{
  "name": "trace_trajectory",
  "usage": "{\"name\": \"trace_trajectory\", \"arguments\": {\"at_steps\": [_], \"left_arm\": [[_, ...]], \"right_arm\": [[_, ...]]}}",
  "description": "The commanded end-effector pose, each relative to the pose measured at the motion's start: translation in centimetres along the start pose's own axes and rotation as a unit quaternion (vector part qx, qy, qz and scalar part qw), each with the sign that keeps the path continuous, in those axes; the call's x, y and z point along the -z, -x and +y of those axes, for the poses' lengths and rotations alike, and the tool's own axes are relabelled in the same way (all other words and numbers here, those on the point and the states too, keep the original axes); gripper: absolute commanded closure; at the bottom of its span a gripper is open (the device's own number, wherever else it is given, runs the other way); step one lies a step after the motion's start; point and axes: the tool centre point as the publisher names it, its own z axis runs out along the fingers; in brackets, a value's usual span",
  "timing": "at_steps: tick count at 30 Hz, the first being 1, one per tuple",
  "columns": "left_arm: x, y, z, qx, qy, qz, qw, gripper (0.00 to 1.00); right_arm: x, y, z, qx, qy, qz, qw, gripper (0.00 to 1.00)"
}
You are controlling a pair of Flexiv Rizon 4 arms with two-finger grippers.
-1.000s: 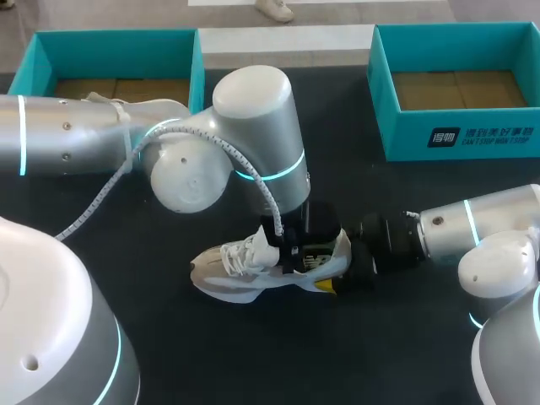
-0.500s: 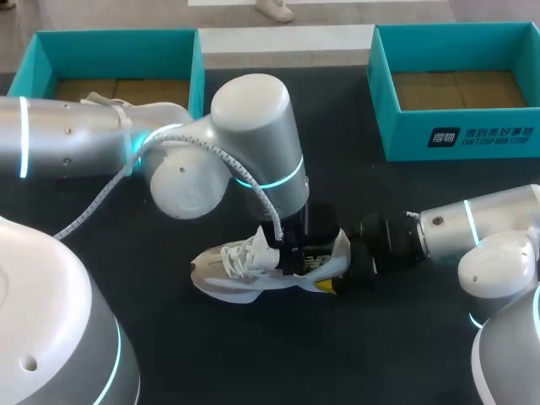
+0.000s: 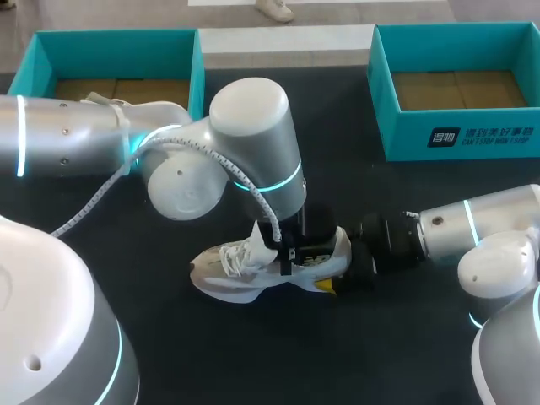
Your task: Take the shoe out of the shoebox, open the shoe tongue, remove and reinsert the insole, then place the shoe into the shoebox
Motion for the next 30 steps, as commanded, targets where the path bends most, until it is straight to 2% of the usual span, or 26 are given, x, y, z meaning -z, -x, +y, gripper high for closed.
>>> {"name": "trace_trajectory", "arguments": {"at_steps": [1, 9, 19, 25, 30], "left_arm": [[-0.6, 0.5, 0.9, 0.007, -0.001, 0.015, 1.000, 1.00], [3.3, 0.6, 1.5, 0.023, -0.007, 0.054, 0.998, 1.00], [5.9, -0.2, 2.3, 0.026, -0.021, 0.098, 0.995, 1.00], [7.4, -0.1, 2.6, 0.036, -0.048, 0.094, 0.994, 1.00], [9.0, -0.4, 1.8, 0.036, -0.080, 0.094, 0.992, 1.00]], "right_arm": [[-0.2, 0.3, -0.3, -0.001, -0.004, 0.000, 1.000, 1.00], [-0.2, 0.3, -0.3, -0.001, -0.004, 0.000, 1.000, 1.00], [-0.2, 0.3, -0.3, -0.001, -0.004, 0.000, 1.000, 1.00], [-0.2, 0.3, -0.3, -0.001, -0.004, 0.000, 1.000, 1.00], [-0.2, 0.3, -0.3, -0.001, -0.004, 0.000, 1.000, 1.00]]}}
